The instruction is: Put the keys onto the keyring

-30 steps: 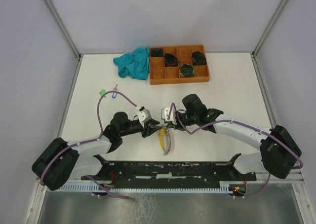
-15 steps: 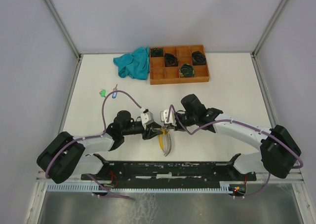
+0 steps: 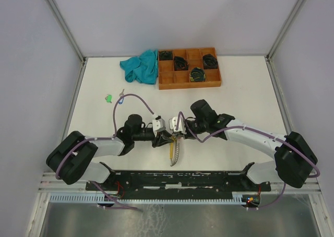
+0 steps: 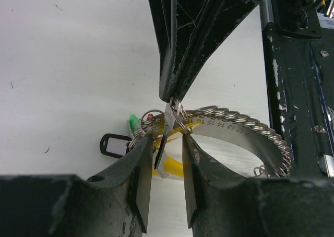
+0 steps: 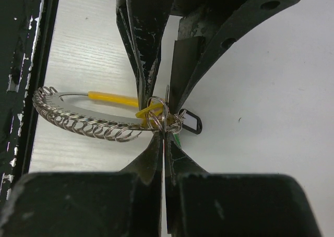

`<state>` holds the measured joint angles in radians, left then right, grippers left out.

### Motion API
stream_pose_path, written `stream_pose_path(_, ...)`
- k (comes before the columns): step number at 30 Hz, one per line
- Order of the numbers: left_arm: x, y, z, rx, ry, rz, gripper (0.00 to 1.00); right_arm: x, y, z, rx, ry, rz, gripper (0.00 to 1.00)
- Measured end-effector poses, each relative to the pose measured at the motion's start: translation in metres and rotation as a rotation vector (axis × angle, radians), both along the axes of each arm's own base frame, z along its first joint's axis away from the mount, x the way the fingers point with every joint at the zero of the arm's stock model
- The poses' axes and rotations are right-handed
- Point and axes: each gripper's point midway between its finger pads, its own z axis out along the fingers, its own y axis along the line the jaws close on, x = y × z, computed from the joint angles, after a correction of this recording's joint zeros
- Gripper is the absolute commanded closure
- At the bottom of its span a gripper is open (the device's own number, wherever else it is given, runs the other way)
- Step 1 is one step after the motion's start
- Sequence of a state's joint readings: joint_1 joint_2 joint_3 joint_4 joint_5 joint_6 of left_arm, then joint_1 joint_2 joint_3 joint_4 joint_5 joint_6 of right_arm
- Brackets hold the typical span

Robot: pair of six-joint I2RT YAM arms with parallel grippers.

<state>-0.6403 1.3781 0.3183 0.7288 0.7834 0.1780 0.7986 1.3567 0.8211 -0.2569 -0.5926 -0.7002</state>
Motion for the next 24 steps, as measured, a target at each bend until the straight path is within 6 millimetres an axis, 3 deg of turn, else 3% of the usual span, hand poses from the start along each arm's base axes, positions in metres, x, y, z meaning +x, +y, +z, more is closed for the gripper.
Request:
stream_pose_path(10, -0.008, -0.003, -0.001, -0.007, 0.014, -0.059, 0.97, 0.0, 0.0, 0.0, 0.001, 0.001, 0.001, 0.99)
stream_pose_path(14, -0.009, -0.003, -0.001, -0.009, 0.016, -0.066, 0.97, 0.0, 0.0, 0.0, 0.0, 0.007, -0.007, 0.96)
stream_pose_path(24, -0.011, 0.0, -0.001, -0.025, -0.031, -0.063, 0.97, -0.003, 0.0, 0.0, 0.021, 0.023, -0.027, 0.77)
